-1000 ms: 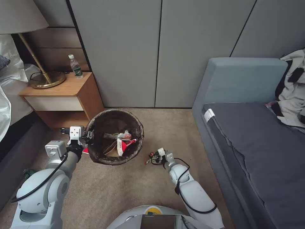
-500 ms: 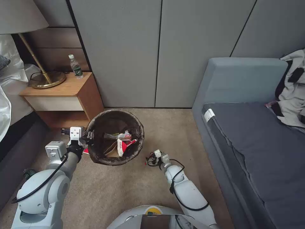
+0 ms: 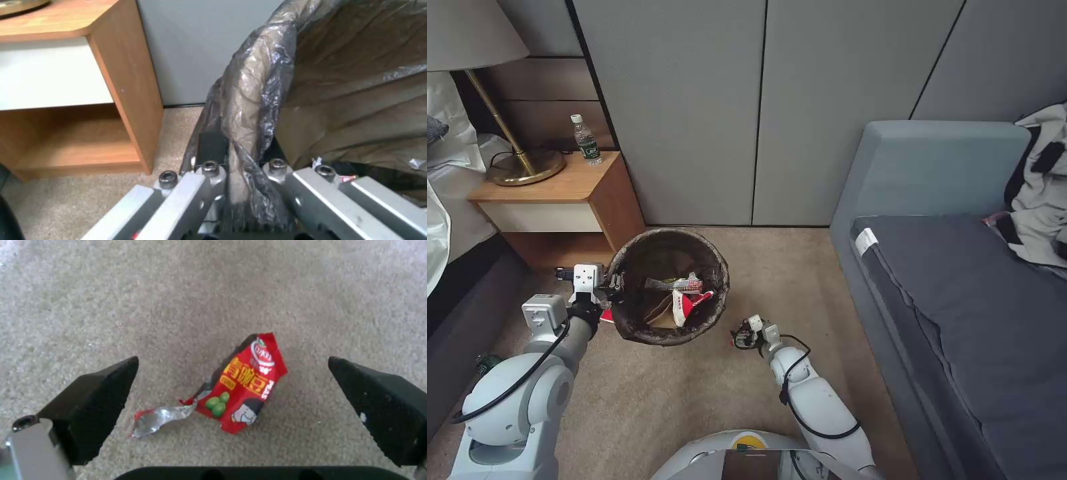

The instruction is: Pick up the trash bin, then pick up the garbage from the floor and place it into the trash bin.

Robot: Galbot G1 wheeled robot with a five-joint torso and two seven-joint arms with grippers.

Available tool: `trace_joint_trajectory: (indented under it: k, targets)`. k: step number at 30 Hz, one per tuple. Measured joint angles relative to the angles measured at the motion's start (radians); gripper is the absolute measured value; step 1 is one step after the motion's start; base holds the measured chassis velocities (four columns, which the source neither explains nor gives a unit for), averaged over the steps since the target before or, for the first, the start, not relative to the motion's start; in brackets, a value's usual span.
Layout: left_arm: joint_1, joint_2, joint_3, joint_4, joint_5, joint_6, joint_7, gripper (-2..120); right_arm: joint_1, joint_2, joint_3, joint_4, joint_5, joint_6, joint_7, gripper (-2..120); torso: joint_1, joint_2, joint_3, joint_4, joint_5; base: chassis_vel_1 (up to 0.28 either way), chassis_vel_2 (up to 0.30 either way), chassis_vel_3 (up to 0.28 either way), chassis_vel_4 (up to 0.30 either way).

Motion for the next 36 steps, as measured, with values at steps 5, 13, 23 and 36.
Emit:
trace_joint_trajectory:
  k: [5,13,23,36]
  targets:
    - [-0.002,0.005,0.000,-0.004,-0.005,0.004,-0.001,3,0.011,0.013,0.001,-0.032,0.000,0.005,0.000,100,0.000,0.000,0.000,0.0000,0.0000,0.000,0.000,0.000,0.000]
    - [0.003,-0.001,0.001,-0.006,-0.004,0.005,-0.001,3,0.022,0.031,0.002,-0.061,0.000,0.008,0.000,100,0.000,0.000,0.000,0.0001,0.0000,0.000,0.000,0.000,0.000]
    - [0.003,-0.016,0.000,-0.002,-0.003,0.005,0.001,3,0.041,0.036,0.005,-0.109,0.001,0.020,0.002,99,0.000,0.000,0.000,0.0000,0.0001,0.000,0.000,0.000,0.000]
    - [0.005,-0.012,-0.005,0.001,-0.003,0.003,0.003,3,0.041,0.025,0.011,-0.117,0.009,0.025,0.005,95,0.000,0.000,0.000,0.0001,0.0002,0.000,0.000,0.000,0.000]
